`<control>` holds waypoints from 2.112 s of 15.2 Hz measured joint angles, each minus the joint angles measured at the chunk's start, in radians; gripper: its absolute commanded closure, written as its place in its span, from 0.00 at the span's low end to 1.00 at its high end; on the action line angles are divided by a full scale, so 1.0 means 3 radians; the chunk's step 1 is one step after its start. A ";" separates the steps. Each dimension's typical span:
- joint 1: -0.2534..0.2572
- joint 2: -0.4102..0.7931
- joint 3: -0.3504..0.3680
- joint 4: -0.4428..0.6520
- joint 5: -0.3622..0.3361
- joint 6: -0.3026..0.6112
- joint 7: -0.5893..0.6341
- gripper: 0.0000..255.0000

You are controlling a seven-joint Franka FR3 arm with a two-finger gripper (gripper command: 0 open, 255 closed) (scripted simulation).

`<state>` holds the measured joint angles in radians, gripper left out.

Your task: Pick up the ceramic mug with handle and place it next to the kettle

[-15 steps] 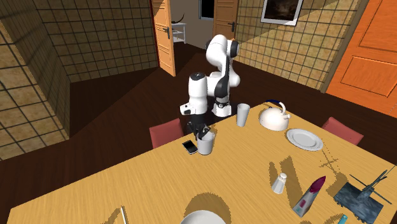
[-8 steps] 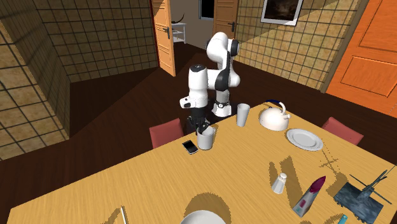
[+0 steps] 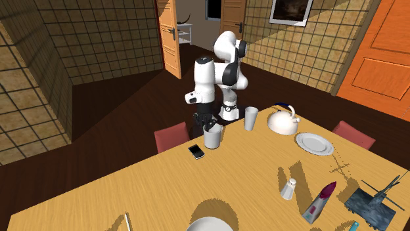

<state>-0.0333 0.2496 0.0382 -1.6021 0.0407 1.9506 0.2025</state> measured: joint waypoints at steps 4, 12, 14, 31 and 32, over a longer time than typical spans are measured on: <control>-0.0001 -0.0011 -0.0001 0.0170 -0.0002 -0.0181 0.0007 1.00; 0.0000 0.0011 0.0000 0.0559 -0.0007 -0.0547 0.0022 1.00; 0.0001 0.0014 0.0000 0.0649 -0.0008 -0.0634 0.0026 1.00; 0.0310 -0.1046 0.0251 -0.0444 -0.0008 -0.0577 0.0588 1.00; 0.0340 -0.1121 0.0285 -0.0529 -0.0003 -0.0564 0.0650 1.00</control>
<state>0.0686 -0.0867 0.1237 -1.7607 0.0397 1.7812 0.3974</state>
